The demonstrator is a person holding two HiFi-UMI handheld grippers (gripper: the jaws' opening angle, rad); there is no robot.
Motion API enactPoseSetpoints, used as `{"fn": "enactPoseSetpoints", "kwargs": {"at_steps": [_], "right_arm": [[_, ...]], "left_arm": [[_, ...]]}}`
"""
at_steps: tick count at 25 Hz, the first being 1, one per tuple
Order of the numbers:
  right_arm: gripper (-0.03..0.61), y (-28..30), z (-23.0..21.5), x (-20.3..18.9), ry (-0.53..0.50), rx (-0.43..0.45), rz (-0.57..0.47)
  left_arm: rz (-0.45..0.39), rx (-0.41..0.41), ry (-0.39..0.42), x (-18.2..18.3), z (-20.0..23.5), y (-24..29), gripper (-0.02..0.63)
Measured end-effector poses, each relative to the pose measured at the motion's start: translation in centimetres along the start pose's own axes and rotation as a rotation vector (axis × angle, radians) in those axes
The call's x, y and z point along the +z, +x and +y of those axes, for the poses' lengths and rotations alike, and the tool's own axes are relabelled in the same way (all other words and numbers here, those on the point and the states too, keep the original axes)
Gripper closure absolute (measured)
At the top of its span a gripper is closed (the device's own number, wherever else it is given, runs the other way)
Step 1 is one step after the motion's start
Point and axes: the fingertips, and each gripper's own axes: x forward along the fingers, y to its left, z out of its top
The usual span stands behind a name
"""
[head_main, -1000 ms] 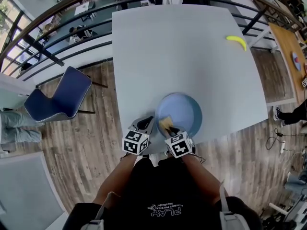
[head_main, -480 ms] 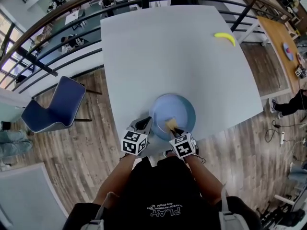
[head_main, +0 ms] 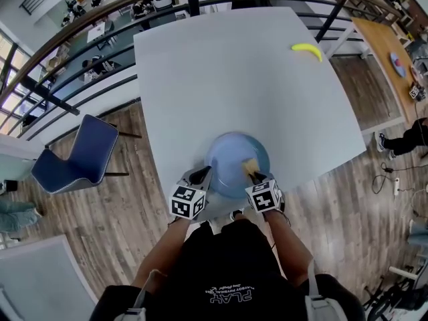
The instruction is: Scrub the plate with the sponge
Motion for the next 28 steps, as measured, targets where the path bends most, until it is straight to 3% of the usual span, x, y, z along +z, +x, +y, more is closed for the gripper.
{"fn": "enactPoseSetpoints", "kwargs": {"at_steps": [6,14,20,28], "right_arm": [[0.518,0.4,-3.0,1.0,0.004,-0.046,-0.014],[0.518,0.0,-3.0,1.9,0.002,-0.021,-0.050],[0.518,-2.2,-3.5,5.4,-0.005,0.018,-0.178],[0.518,-9.0,-3.8,13.4,-0.103,0.047,-0.409]], "left_arm": [[0.001,0.006,-0.007,0.0,-0.4,0.3,0.600],[-0.001,0.029,-0.007,0.3,-0.4,0.5,0.600],[-0.048,0.048,-0.001,3.2,-0.8,0.4,0.600],[-0.182,0.105,0.064,10.4,-1.6,-1.2,0.600]]}}
